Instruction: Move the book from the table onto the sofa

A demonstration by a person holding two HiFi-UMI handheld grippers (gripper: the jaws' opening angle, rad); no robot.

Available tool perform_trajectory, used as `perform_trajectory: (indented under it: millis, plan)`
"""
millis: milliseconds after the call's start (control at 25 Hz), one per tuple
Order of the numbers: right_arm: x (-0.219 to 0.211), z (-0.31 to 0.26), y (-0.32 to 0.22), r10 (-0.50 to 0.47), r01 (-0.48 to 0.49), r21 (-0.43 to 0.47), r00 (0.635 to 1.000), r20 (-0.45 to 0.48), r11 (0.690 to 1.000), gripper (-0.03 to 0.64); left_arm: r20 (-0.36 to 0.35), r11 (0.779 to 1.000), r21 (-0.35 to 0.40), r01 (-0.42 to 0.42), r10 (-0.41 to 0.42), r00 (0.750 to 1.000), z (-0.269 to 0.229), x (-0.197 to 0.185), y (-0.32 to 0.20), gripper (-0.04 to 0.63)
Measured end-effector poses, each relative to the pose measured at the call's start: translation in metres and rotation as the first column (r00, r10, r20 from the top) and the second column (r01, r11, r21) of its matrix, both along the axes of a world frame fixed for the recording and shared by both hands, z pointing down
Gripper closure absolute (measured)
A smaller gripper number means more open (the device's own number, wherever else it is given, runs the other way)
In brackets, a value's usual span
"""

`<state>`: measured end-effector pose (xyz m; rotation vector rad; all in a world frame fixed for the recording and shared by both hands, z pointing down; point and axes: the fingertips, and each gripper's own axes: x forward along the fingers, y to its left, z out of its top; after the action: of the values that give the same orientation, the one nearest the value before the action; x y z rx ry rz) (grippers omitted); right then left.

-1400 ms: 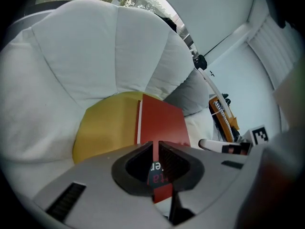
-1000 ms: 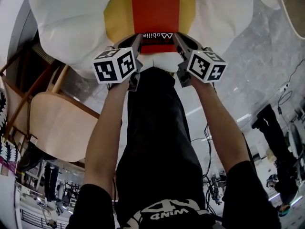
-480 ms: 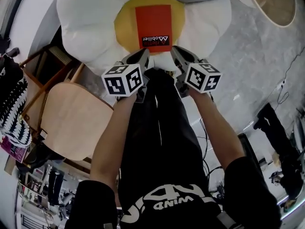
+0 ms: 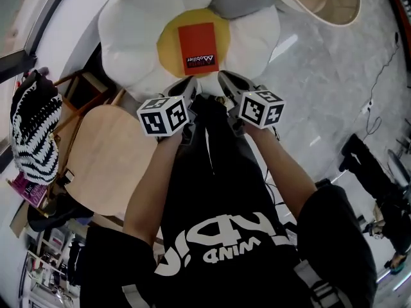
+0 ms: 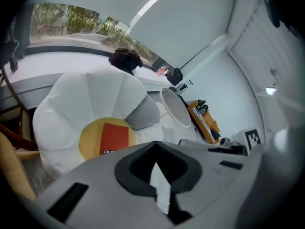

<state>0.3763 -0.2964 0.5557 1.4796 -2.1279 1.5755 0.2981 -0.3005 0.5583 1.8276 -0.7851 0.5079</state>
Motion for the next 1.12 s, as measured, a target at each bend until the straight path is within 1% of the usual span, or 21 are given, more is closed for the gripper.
perform_trajectory:
  millis: [160,400,720,920,1120]
  plan:
    - [0.002,-0.037,0.012,0.004,-0.004,0.031,1.000,0.006,1.000,0.615,-0.014,0.998,0.051,-0.023,0.024,1.000,-0.042,0.003,0.005,0.586]
    - [-0.005,-0.089,0.035,-0.022,0.020,0.071,1.000,0.019,0.997,0.615,-0.038,0.995,0.080,-0.055,0.058,0.998,-0.094,0.001,0.025,0.586]
    - [-0.010,-0.165,0.046,-0.071,0.067,0.185,0.997,0.015,0.980,0.615,-0.086,0.982,0.150,-0.116,0.130,0.988,-0.164,0.003,0.037,0.587]
    - [-0.008,-0.203,0.055,-0.058,0.051,0.238,0.998,0.019,0.970,0.615,-0.096,0.965,0.224,-0.136,0.160,0.982,-0.207,0.002,0.042,0.586]
    - [-0.006,-0.237,0.065,-0.068,0.071,0.313,0.997,-0.019,0.947,0.615,-0.083,0.929,0.324,-0.181,0.218,0.972,-0.241,0.004,0.052,0.587]
